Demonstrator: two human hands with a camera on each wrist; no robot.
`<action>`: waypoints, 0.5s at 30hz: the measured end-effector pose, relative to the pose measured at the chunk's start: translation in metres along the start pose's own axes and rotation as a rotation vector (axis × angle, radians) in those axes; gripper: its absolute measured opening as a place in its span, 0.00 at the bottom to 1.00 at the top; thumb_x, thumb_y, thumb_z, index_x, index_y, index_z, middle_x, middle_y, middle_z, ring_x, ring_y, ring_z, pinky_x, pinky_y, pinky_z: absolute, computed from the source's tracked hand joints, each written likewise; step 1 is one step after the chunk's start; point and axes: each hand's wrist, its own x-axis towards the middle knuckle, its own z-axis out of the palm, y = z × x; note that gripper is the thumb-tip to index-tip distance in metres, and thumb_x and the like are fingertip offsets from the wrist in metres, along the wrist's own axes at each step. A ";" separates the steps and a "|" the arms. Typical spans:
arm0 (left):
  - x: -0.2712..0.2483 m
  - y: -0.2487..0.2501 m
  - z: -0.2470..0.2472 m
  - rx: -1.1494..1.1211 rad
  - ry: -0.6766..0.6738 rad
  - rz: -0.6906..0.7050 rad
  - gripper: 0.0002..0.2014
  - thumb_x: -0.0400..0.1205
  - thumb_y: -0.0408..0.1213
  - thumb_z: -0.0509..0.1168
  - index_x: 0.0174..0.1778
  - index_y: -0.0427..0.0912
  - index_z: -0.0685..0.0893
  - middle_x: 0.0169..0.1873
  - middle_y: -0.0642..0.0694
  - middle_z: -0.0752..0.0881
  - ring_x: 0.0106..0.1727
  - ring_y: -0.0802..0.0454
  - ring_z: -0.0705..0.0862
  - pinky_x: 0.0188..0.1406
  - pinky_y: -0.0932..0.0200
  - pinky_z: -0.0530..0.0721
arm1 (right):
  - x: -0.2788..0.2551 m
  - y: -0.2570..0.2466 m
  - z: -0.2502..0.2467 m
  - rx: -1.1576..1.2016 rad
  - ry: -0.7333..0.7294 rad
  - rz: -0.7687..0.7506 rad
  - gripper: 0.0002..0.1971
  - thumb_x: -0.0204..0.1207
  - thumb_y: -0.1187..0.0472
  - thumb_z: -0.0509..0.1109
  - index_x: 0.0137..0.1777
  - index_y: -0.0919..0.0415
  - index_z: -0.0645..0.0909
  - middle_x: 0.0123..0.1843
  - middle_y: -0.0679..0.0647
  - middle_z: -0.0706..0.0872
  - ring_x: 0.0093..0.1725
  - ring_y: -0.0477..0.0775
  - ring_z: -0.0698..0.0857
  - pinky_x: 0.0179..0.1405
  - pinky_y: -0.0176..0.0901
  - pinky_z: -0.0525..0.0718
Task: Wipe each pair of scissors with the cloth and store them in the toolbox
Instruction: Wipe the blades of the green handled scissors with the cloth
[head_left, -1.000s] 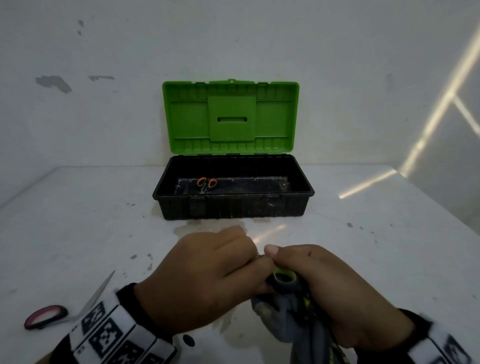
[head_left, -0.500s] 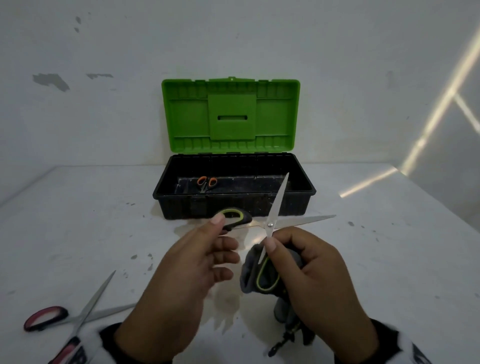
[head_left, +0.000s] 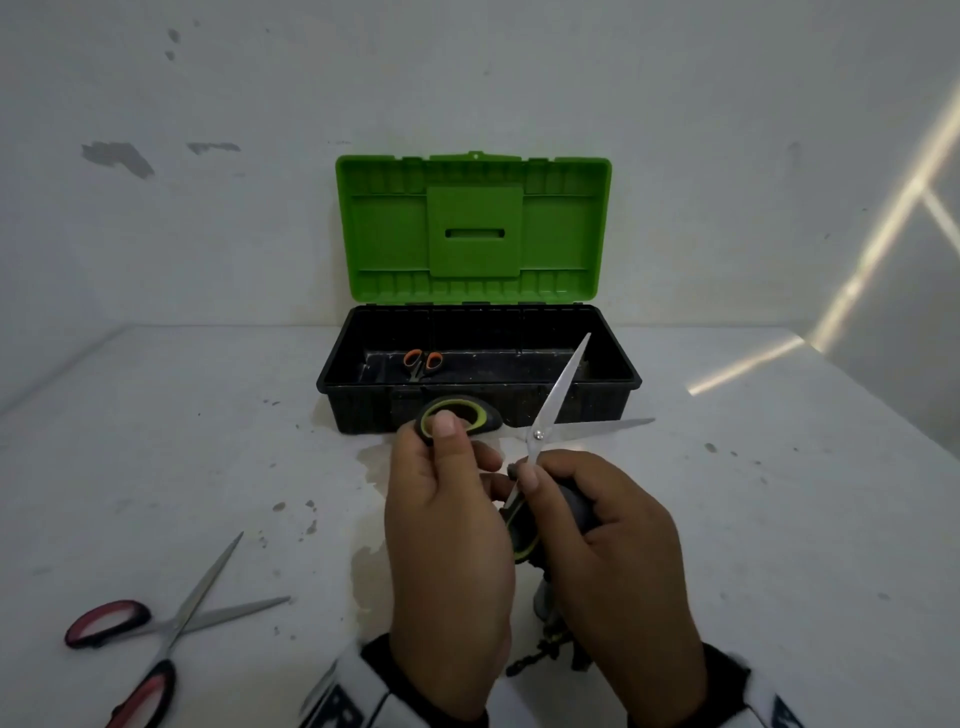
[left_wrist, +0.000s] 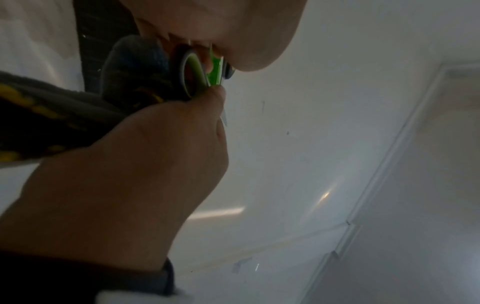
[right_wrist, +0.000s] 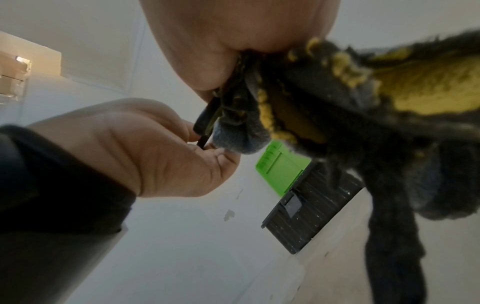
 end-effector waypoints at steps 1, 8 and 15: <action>0.001 -0.001 0.001 0.029 0.012 0.025 0.15 0.87 0.55 0.51 0.42 0.60 0.80 0.33 0.56 0.84 0.36 0.55 0.86 0.38 0.47 0.88 | 0.000 0.000 0.001 -0.023 0.012 -0.020 0.13 0.79 0.48 0.65 0.46 0.53 0.88 0.38 0.38 0.86 0.41 0.37 0.84 0.40 0.19 0.76; 0.005 -0.002 0.006 0.110 0.088 0.235 0.18 0.84 0.58 0.49 0.46 0.50 0.78 0.28 0.58 0.80 0.26 0.63 0.77 0.30 0.63 0.79 | 0.004 -0.005 0.003 -0.194 0.032 -0.112 0.12 0.77 0.47 0.67 0.45 0.53 0.88 0.38 0.44 0.88 0.40 0.41 0.81 0.43 0.26 0.78; 0.023 0.001 -0.002 0.065 0.147 0.251 0.15 0.88 0.52 0.52 0.41 0.50 0.77 0.24 0.56 0.77 0.26 0.59 0.75 0.26 0.60 0.76 | 0.014 -0.016 -0.042 -0.043 -0.096 0.185 0.05 0.69 0.52 0.80 0.42 0.44 0.86 0.40 0.37 0.88 0.37 0.38 0.87 0.32 0.24 0.80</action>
